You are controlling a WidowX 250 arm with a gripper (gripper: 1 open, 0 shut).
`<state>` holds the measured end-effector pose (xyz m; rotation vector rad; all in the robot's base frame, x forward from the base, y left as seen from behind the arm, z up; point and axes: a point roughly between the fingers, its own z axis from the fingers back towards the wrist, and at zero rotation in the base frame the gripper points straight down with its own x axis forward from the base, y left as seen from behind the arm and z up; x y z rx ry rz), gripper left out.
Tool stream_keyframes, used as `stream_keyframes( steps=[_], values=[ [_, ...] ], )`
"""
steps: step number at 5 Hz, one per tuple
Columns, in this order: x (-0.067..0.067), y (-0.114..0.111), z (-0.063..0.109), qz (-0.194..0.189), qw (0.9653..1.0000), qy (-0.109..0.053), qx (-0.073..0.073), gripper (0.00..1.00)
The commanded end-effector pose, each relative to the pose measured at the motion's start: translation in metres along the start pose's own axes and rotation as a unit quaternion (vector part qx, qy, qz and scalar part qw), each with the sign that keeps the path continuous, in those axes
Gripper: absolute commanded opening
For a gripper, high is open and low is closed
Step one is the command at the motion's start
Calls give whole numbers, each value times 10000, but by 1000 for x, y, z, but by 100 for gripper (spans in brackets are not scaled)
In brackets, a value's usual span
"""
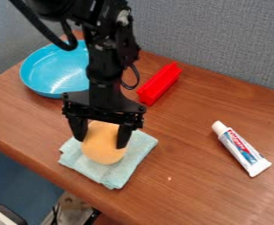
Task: Put the yellow ball on the blue plate
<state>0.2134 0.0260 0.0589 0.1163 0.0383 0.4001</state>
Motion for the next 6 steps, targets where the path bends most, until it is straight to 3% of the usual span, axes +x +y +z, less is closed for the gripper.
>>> stream_keyframes(
  steps=[1,3,4,6],
  values=[
    [6,-1,6,0,9999,-129,38,100],
    [6,-1,6,20,9999,-110,50,100],
    [7,0,1,36,9999,-69,65,0],
    [9,6,11,36,10000,-67,-27,0]
  ],
)
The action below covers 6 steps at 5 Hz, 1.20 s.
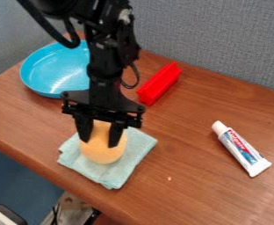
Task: Put the yellow ball on the blue plate
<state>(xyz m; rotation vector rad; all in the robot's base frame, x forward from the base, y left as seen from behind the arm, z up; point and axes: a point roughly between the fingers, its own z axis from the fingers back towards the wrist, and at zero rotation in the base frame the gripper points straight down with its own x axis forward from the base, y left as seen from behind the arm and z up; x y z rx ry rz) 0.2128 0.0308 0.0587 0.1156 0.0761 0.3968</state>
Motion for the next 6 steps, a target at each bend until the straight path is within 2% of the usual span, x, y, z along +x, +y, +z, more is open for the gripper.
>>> stream_keyframes(
  steps=[1,2,3,4,5,6],
  values=[
    [10,7,25,94,9994,-273,-179,0],
    [17,20,50,262,9983,-325,-399,0],
    [34,42,72,573,9957,-377,-615,0],
    [61,73,84,1190,9887,-463,-786,0],
    [84,103,83,1800,9790,-450,-851,0],
    [99,122,69,2204,9711,-425,-813,0]
  ],
)
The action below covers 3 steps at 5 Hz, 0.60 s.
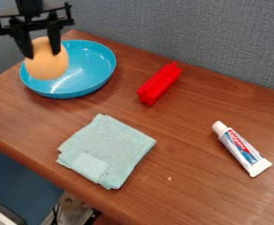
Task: Put the yellow ball on the blue plate
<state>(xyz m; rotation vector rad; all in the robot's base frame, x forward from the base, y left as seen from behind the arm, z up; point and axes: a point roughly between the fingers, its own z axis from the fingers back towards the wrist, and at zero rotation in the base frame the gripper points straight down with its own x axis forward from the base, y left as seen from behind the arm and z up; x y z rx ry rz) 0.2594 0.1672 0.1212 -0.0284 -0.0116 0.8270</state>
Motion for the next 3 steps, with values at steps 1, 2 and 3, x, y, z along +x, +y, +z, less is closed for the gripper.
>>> stream_keyframes(
  steps=[1,2,3],
  values=[
    [23,6,1,250,9991,-345,-8,0],
    [32,7,-12,361,9987,-346,66,0],
    [37,7,-20,412,9985,-353,98,0]
  ],
)
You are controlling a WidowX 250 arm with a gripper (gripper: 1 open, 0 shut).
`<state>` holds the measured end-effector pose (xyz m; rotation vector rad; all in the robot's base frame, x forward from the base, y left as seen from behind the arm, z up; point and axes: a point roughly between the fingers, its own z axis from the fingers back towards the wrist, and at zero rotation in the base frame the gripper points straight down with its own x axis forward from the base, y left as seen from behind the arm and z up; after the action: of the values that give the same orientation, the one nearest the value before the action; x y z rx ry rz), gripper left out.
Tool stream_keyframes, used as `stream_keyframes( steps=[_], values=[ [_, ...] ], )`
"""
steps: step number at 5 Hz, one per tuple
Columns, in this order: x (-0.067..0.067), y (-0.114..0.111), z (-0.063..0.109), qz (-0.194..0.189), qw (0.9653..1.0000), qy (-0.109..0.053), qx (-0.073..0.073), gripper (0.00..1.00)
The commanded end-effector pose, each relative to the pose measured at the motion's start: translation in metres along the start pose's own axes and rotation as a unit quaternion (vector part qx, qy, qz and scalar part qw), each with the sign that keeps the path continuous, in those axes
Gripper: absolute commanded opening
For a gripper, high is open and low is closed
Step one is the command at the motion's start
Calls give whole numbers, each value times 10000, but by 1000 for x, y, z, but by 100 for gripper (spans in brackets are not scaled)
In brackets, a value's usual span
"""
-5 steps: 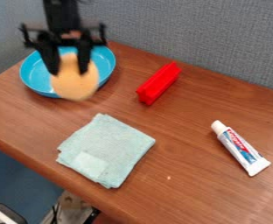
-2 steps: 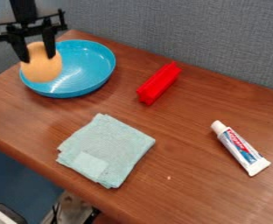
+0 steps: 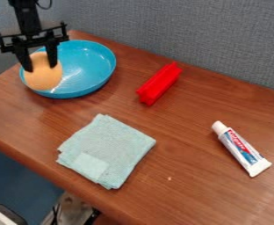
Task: Put the yellow ball on the blue plate
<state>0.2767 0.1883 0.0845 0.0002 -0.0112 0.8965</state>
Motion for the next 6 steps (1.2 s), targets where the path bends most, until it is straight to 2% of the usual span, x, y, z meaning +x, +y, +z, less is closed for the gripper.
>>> stream_keyframes(
  steps=[1,6],
  values=[
    [14,3,13,92,9996,-281,-24,0],
    [25,3,-2,196,9995,-240,68,0]
  ],
)
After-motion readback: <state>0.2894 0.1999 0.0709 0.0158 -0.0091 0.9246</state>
